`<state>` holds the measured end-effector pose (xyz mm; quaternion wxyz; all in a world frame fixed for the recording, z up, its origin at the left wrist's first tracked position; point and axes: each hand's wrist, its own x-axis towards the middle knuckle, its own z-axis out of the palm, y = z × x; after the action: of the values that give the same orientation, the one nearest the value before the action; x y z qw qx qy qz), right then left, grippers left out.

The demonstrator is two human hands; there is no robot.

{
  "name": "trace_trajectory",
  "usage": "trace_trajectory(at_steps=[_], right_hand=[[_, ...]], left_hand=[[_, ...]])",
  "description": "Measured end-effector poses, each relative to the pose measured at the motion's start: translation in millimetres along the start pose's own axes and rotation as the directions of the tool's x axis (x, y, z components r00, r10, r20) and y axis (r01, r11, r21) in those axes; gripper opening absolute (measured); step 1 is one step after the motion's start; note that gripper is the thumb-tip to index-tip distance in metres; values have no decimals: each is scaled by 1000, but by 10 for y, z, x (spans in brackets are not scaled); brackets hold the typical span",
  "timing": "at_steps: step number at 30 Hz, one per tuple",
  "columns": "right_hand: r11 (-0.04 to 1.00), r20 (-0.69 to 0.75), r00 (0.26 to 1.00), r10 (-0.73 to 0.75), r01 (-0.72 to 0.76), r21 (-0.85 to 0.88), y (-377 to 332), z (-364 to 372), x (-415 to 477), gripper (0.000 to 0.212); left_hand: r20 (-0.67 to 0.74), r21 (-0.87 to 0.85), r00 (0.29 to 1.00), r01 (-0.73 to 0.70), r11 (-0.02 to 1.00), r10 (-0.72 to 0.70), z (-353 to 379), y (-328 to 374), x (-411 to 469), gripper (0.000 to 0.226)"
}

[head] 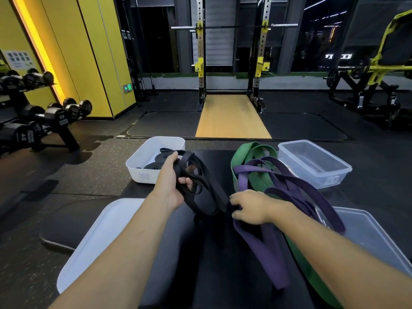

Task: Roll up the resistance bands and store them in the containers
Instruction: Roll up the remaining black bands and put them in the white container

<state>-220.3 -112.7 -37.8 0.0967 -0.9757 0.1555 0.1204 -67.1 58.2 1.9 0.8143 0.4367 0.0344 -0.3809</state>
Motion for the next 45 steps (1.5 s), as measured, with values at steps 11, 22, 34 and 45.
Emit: trace_trajectory(at_steps=[11, 22, 34, 45], right_hand=[[947, -139, 940, 312, -320, -40, -88, -238, 26, 33], [104, 58, 982, 180, -78, 991, -157, -339, 712, 51], [850, -227, 896, 381, -243, 467, -68, -235, 957, 28], [765, 90, 920, 381, -368, 528, -212, -182, 1195, 28]], left_hand=[[29, 117, 999, 20, 993, -24, 64, -80, 82, 24], [203, 387, 977, -23, 922, -61, 216, 25, 233, 19], [27, 908, 974, -118, 401, 225, -181, -430, 908, 98], [-5, 879, 992, -57, 473, 129, -276, -423, 752, 15]])
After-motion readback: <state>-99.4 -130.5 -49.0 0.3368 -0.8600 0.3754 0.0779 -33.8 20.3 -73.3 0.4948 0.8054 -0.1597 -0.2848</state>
